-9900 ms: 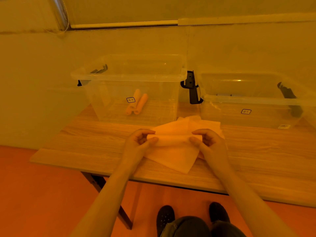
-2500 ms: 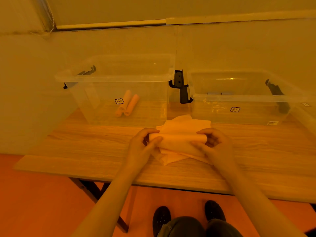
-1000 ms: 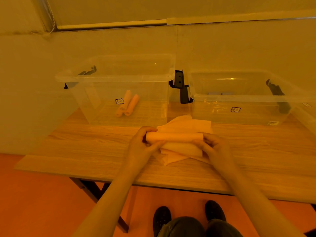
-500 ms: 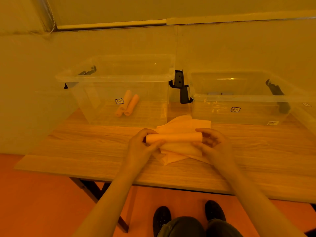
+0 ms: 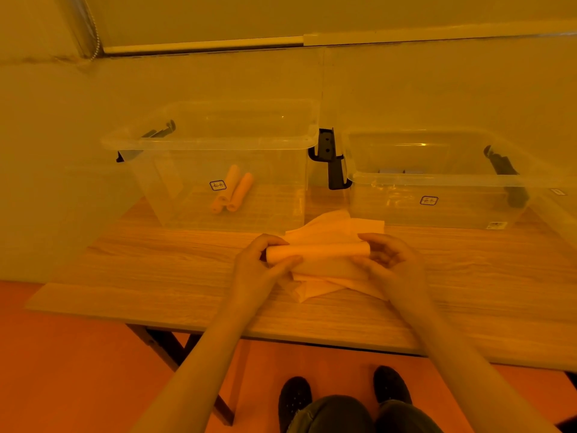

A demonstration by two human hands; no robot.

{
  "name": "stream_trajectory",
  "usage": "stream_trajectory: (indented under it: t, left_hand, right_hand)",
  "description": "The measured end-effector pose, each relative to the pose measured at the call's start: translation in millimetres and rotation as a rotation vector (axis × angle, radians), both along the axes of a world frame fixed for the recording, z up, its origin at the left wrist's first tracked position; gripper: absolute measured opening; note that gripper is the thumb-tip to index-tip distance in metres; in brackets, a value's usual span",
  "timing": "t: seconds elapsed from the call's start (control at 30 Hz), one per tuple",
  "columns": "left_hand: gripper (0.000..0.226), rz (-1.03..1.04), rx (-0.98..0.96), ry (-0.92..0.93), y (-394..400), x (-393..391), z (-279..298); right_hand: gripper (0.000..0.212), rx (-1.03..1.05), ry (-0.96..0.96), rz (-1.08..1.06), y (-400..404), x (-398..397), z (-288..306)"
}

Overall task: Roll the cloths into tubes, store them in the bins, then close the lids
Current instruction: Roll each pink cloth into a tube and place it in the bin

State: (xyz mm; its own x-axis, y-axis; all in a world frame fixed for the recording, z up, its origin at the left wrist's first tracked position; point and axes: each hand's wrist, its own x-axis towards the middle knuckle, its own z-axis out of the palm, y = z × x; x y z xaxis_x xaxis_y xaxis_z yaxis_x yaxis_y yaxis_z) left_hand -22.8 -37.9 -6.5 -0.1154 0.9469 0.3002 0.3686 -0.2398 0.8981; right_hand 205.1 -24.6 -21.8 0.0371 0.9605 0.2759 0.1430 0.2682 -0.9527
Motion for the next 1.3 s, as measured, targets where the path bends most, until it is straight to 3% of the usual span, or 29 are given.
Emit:
stream_trajectory:
  t: [0.27,0.53,0.67,0.77,0.97,1.3]
  left_hand:
    - [0.030,-0.010,0.037,0.006,-2,0,2]
    - [0.022,0.025,0.051,0.003,2,-1,-3]
    - [0.035,-0.006,0.084,-0.058,5,-3,-7]
    - [0.043,-0.029,0.058,-0.075,4,-2,-8]
    - [0.038,-0.019,0.068,-0.001,4,-3,-7]
    - [0.029,-0.023,0.064,0.010,4,-2,-4]
  right_hand:
    - [0.027,0.013,-0.049,-0.052,-1,-2,1]
    - [0.038,0.035,-0.108,0.017,-2,0,2]
    - [0.027,0.042,-0.137,-0.033,1,0,-1]
    - [0.024,0.048,-0.068,-0.064,1,-1,1]
    - [0.029,0.029,0.086,-0.046,-2,-1,5]
    - [0.037,0.035,0.142,-0.024,0,-1,3]
